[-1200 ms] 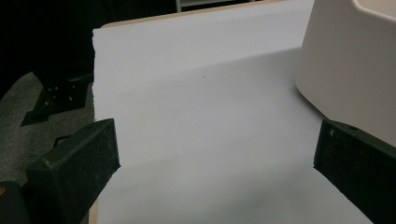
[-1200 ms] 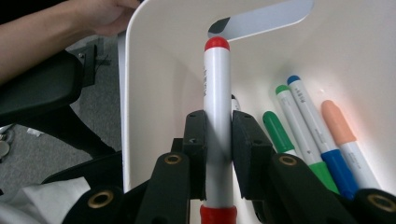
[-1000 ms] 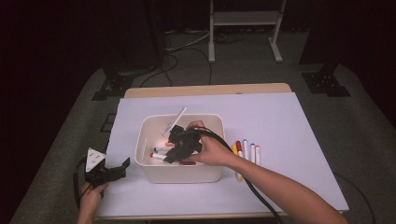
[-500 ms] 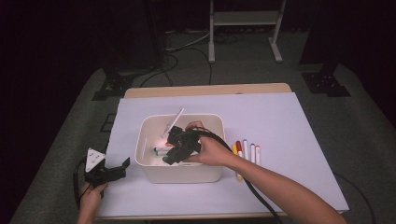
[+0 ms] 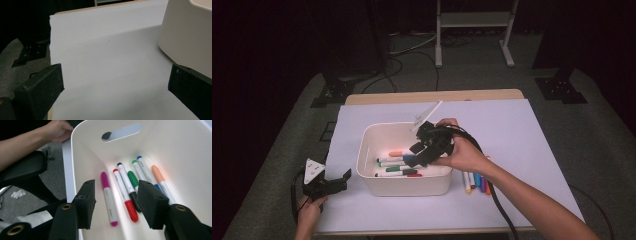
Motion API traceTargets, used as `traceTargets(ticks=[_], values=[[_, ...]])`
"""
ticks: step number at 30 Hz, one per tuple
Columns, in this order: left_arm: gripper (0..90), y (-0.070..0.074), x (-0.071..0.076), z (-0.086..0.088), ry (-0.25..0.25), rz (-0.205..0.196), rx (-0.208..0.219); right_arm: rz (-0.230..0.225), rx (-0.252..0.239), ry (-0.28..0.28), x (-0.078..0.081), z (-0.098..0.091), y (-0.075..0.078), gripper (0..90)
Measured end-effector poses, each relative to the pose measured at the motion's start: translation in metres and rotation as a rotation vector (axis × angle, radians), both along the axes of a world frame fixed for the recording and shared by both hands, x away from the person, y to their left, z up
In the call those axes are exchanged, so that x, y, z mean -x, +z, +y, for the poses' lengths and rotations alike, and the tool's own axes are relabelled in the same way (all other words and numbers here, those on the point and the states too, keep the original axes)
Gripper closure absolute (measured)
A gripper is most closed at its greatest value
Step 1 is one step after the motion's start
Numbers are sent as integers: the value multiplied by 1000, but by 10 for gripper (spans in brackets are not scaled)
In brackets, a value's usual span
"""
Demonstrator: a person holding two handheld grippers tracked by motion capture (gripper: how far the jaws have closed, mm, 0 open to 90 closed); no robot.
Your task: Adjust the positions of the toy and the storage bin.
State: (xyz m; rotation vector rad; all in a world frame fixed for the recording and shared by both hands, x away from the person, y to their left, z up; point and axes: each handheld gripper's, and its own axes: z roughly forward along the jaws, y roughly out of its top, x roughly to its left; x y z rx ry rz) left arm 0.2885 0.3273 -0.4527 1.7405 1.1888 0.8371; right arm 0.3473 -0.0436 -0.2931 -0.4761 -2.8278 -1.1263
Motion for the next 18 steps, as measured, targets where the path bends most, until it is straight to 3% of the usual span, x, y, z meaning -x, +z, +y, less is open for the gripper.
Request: traceTargets(ticks=[10, 18], values=[[0, 0, 0, 0, 0, 3, -7, -22, -38, -105, 4, -58, 12, 417], [0, 0, 0, 0, 0, 4, -9, -19, -46, -190, 7, -101, 8, 415]])
